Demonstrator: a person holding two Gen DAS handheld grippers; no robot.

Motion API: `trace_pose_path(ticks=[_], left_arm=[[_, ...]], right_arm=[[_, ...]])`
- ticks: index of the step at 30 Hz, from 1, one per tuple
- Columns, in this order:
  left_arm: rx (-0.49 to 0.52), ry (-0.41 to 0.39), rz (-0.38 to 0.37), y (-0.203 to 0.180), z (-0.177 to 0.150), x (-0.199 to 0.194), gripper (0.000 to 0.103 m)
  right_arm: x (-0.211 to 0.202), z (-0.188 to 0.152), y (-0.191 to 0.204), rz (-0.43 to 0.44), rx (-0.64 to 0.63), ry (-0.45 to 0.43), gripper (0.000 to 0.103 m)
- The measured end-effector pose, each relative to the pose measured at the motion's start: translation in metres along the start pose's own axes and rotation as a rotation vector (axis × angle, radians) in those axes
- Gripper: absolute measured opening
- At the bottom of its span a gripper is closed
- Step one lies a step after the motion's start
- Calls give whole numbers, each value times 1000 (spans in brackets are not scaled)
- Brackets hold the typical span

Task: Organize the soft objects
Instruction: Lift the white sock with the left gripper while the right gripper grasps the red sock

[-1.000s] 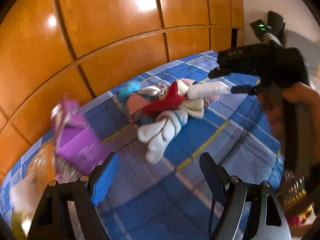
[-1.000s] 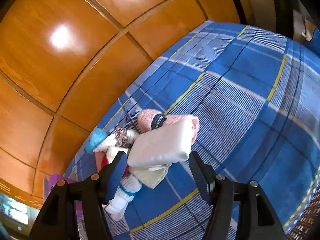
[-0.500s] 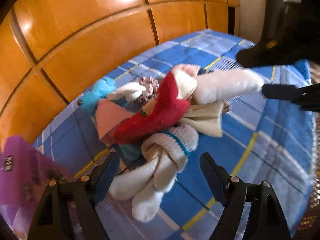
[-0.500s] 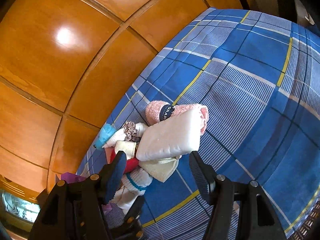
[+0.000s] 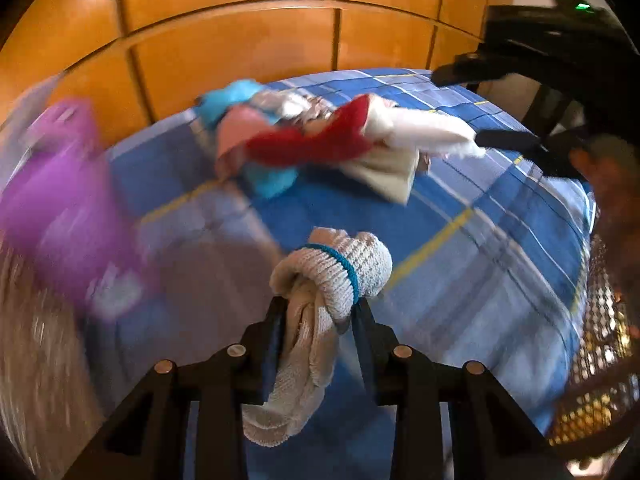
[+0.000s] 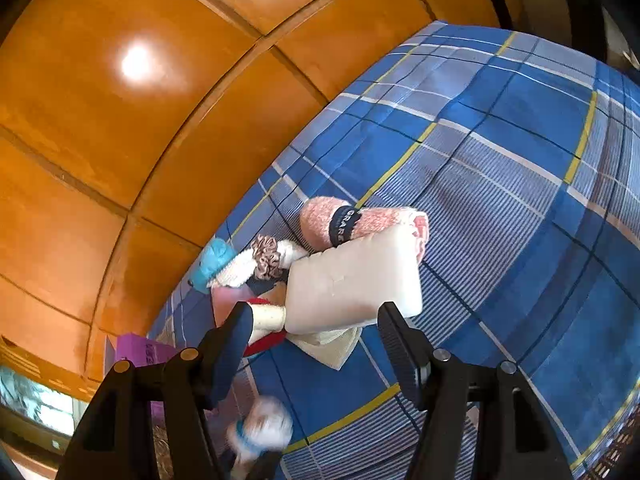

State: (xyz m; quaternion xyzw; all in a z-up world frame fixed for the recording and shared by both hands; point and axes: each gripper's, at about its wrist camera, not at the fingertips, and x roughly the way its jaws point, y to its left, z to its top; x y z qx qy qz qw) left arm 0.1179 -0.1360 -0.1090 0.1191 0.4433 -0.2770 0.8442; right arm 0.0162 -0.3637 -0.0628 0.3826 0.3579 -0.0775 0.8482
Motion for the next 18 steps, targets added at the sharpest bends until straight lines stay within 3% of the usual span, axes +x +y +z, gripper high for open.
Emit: trace_pose_path(ticks=[4,10,13,17,18], left_arm=[[-55,9,27,11,-34,-14,29],[-107,-9,3,22,-44,-14,25],[-110,-16,1,22,-44,-14,25],[-132,-16,-12,25,-40,-10,25],[-132,-17,-13,25,-41,-11,25]], right_arm=[[6,-8,32,-53,-198,18,66],[29,-21,109,-211,-755,39,66],[64,-32,132,-315,-994,136,66],[102,-45,130,-396,-1099,272,65],[108,-47,128,-413,-1096,285,58]])
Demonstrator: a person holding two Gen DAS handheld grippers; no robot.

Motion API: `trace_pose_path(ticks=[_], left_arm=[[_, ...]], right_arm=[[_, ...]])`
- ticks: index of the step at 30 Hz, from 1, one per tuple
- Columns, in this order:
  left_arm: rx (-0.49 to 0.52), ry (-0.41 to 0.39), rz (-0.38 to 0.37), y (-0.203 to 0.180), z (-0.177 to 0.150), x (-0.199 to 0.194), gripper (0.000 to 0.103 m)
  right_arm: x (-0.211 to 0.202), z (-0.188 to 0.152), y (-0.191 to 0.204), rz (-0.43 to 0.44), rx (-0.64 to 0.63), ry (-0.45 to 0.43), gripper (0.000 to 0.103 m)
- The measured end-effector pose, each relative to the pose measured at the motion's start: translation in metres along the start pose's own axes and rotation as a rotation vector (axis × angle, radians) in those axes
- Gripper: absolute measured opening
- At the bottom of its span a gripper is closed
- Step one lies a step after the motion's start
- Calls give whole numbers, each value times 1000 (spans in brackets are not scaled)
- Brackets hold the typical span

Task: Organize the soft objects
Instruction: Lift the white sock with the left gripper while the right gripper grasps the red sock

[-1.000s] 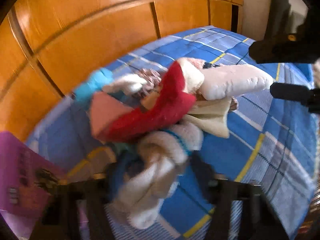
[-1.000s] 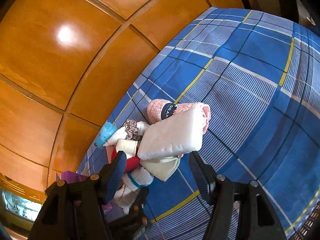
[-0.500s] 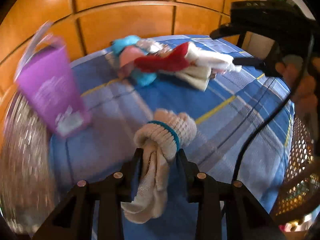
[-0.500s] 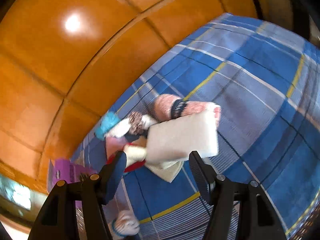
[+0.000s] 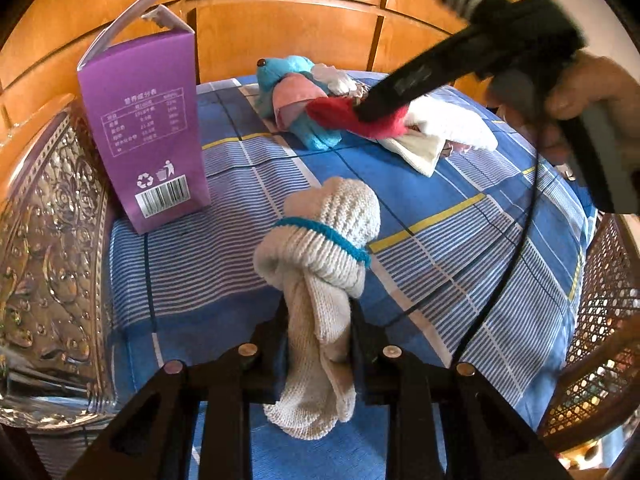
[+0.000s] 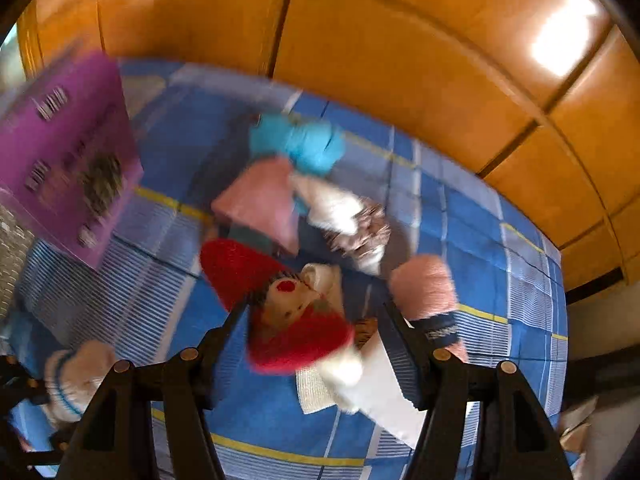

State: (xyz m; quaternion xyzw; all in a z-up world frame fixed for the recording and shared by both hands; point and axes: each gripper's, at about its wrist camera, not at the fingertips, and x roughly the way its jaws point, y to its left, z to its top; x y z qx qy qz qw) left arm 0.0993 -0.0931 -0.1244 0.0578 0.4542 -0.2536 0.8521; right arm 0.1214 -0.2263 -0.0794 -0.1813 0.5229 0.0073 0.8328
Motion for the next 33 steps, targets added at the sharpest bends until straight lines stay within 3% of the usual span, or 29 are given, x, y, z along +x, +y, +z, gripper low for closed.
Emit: trace_pose_path(ticks=[1,2,4,7,10,14,19,23,27,33], left_arm=[[-2,-2,-2,0,0,0,25],[-5,-5,-4,1,-1,-1,25],[-14,-13,-7,3,-3,-2,25],[-15,-21,-8,7,-7,-6,25],[-18,-24,-1,7,-10,-10,24],[-49,-14,-5,9,-8,-17,19],[-64,-46,-23,8,1,-38,18],[-18,-94,-39,-6,29,-59,18],[-12,-99,-55,-11,77,-64,18],[-107,-186,28,23,159,-79,18]], right_arm=[[2,-1,1,2,11,6,37],[2,-2,1,17,28,5,26],[-6,-10,1,30,70,-23,17],[-26,-26,-2,109,151,-78,16],[-30,-47,-2,207,229,-42,16],[-5,-76,4,215,299,65,16],[0,-80,5,231,312,58,22],[-1,-81,5,238,321,53,22],[1,-80,1,245,324,47,23],[-1,-81,13,201,251,29,26]])
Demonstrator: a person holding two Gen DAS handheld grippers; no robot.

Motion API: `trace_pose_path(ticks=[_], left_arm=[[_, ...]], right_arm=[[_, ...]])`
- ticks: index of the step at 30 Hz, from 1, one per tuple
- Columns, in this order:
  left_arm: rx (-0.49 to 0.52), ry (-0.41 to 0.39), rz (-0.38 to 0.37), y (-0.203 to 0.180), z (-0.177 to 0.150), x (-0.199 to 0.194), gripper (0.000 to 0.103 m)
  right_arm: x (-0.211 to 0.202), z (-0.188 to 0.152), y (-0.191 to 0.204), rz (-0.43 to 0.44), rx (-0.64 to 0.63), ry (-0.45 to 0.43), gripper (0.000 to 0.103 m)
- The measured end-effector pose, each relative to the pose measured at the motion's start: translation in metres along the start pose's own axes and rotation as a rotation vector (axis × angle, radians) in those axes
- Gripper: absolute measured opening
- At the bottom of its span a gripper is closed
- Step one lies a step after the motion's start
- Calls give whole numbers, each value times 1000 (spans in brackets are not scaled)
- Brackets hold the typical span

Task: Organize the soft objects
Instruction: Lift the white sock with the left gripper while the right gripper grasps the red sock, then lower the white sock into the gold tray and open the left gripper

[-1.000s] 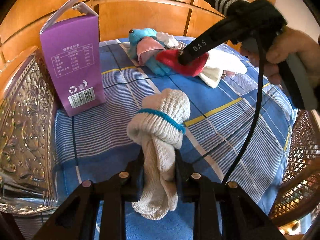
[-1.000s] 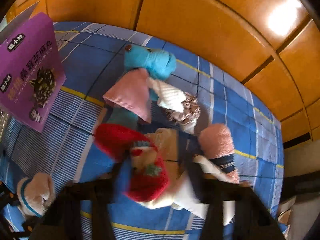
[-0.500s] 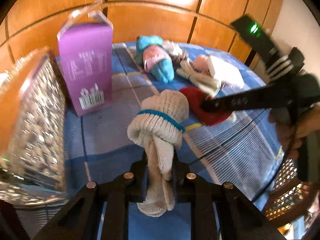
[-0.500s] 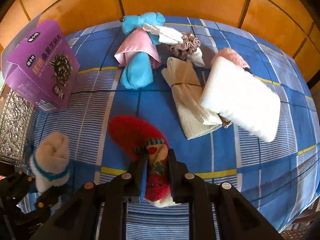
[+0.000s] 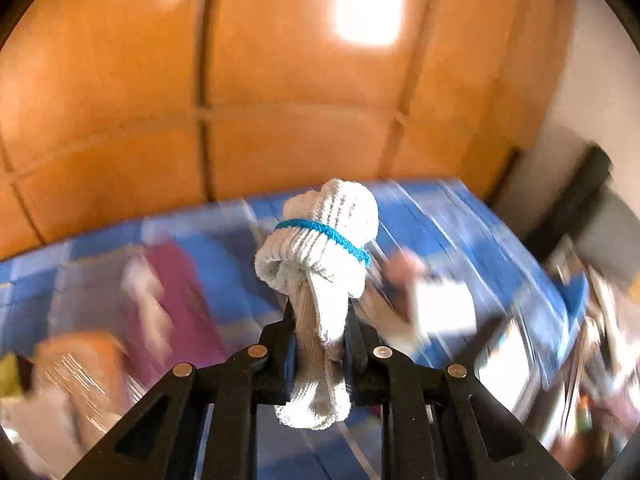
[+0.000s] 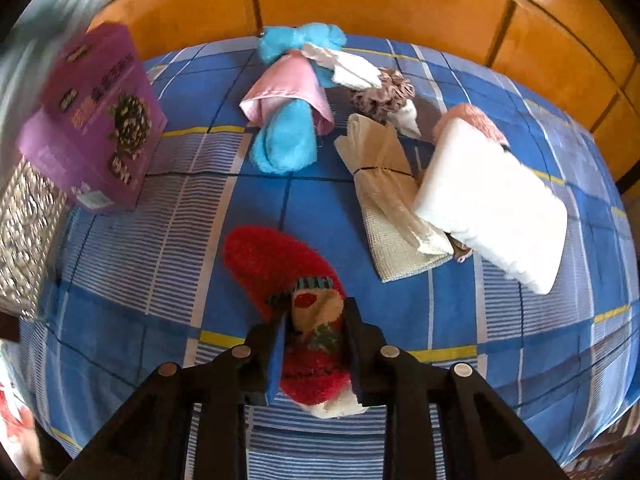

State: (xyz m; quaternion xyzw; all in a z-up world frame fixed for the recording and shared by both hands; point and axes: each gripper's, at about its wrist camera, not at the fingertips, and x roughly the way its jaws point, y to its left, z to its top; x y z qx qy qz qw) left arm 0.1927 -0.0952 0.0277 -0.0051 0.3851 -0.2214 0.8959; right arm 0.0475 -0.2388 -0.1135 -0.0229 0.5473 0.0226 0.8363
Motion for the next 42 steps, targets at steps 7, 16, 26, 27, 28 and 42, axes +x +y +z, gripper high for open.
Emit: trace_pose_path(ticks=[7,16,26,27,28,42], left_arm=[[-214,-149,181,110,35,-61,18],[-447,-150,402,226,-85,-137,18],[-674,-125,438,254,-201,-175,19],[-694,-116,430,253,-208,-173,19],[-706,-96,416,251,-218,-172,20],[-628,-50,481,220,-247,-167,72]], right_arm=[[2,1,1,-11,-24,-3,28],[0,-4,13,-62,-80,-22,29],[-4,-8,21,-95,-112,-36,29],[-4,-9,22,-97,-112,-36,29],[-4,-9,22,-98,-113,-37,29],[-3,-9,22,-110,-111,-41,27]])
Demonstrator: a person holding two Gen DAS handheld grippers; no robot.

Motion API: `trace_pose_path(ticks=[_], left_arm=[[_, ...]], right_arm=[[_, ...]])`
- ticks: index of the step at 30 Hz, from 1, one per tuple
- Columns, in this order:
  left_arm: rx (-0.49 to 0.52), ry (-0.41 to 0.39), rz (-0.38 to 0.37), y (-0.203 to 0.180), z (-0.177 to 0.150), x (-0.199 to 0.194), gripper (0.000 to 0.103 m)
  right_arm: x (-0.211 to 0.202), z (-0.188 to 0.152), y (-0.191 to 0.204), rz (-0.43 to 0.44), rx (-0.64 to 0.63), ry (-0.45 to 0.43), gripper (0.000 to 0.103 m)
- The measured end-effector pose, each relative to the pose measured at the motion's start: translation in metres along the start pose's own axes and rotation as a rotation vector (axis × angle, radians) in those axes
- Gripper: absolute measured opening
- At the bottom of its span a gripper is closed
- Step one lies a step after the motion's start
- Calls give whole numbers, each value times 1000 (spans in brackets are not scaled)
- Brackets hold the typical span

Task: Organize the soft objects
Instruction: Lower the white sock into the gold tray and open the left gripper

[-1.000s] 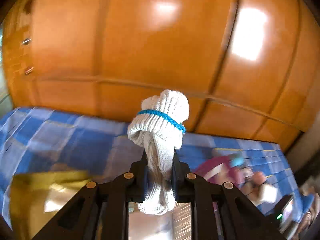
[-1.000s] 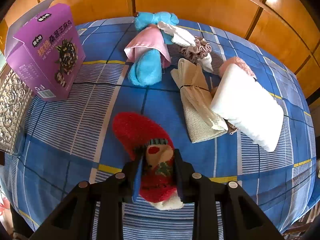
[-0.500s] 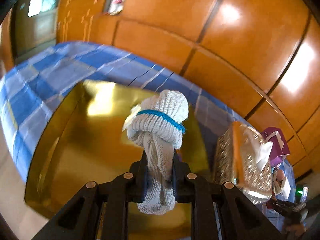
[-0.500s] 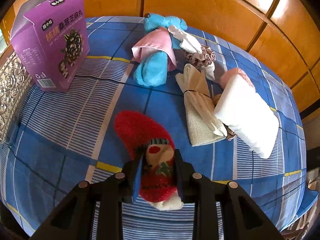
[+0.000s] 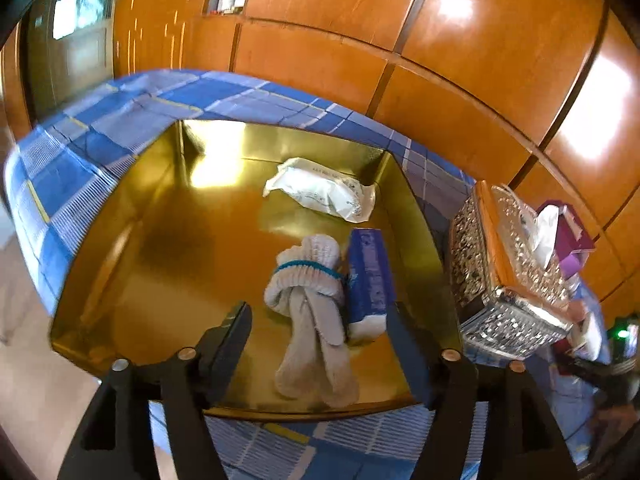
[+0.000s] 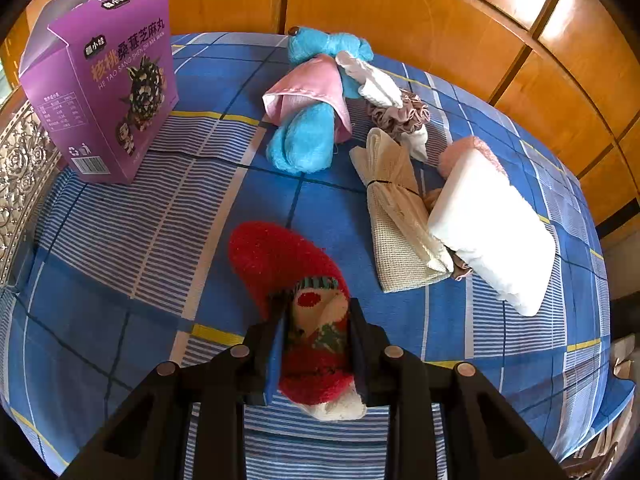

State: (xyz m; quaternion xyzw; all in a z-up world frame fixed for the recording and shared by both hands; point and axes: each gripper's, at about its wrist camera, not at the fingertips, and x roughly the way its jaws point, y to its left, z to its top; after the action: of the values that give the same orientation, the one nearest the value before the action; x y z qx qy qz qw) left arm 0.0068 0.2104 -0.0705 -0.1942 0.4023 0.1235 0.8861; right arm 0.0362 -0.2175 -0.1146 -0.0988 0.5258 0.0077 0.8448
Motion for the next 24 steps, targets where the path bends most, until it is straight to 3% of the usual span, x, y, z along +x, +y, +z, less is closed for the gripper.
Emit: trace_pose_path(ticks=[7,12,18,24], left_arm=[[98,-41,27,-7,-10,-19,73],[165,-53,31,-13,-17,-27,78],[168,-60,14,-14,-16,-30,78],[163,-73,4,-13,-14,-34,78]], right_arm=[[-3,1,2,-13,7,-6,24],[-18,11,-14,36,110,-13,17],[-58,58,-18,64,153,-106,16],[-84,131,-10,40,196,-185,16]])
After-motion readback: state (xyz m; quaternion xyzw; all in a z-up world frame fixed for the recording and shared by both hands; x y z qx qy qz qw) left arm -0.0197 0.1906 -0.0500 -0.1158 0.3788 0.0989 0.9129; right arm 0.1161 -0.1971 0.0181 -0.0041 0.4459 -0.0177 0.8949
